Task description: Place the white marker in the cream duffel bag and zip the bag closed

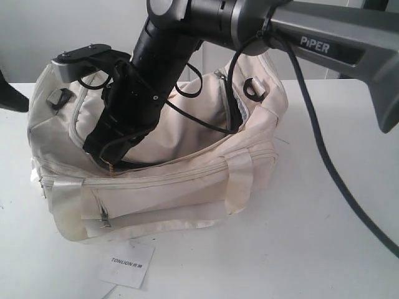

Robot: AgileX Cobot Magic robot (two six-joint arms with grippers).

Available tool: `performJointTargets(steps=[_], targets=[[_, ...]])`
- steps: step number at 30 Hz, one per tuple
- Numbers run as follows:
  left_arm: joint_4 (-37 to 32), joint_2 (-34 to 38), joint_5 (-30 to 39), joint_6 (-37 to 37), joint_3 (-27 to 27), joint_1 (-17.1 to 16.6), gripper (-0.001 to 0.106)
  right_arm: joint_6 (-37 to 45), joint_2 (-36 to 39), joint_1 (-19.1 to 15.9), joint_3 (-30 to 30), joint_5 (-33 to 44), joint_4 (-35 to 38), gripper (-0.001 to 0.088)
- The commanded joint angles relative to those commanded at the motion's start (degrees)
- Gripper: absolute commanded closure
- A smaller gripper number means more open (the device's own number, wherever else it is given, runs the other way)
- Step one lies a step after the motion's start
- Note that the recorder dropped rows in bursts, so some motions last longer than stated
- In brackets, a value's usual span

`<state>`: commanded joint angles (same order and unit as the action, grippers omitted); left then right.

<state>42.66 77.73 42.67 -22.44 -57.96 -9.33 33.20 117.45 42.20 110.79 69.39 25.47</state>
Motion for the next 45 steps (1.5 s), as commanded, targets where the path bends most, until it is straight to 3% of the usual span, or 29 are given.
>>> performJointTargets(steps=[3,9,25,30,32,36,37,45], targets=[[2.67,0.0,-1.77,-3.73,2.05,2.0,0.034,0.0,0.0,0.0,0.0,-0.26,0.0,0.0868],[3.52,0.12,-7.05,-4.17,3.55,4.99,0.034,0.0,0.0,0.0,0.0,-0.26,0.0,0.0868],[10.04,4.59,-7.85,-7.94,3.55,5.5,0.036,0.12,0.0,0.0,0.0,-0.38,-0.25,0.0868],[10.46,5.21,-8.35,-9.46,3.55,5.5,0.048,0.12,0.0,0.0,0.0,-0.38,-0.43,0.0868],[11.03,5.21,-8.43,-11.26,3.55,5.5,0.062,0.12,0.0,0.0,0.0,-0.38,-0.43,0.0868],[12.67,5.21,-8.43,-16.28,3.55,5.5,0.101,0.12,0.0,0.0,0.0,-0.38,-0.43,0.0868],[12.81,5.21,-8.43,-17.52,3.55,5.5,0.105,0.12,0.0,0.0,0.0,-0.49,-0.44,0.0868],[13.78,5.21,-8.72,-19.81,3.55,5.5,0.105,0.12,0.0,0.0,0.0,-0.49,-0.44,0.0868]])
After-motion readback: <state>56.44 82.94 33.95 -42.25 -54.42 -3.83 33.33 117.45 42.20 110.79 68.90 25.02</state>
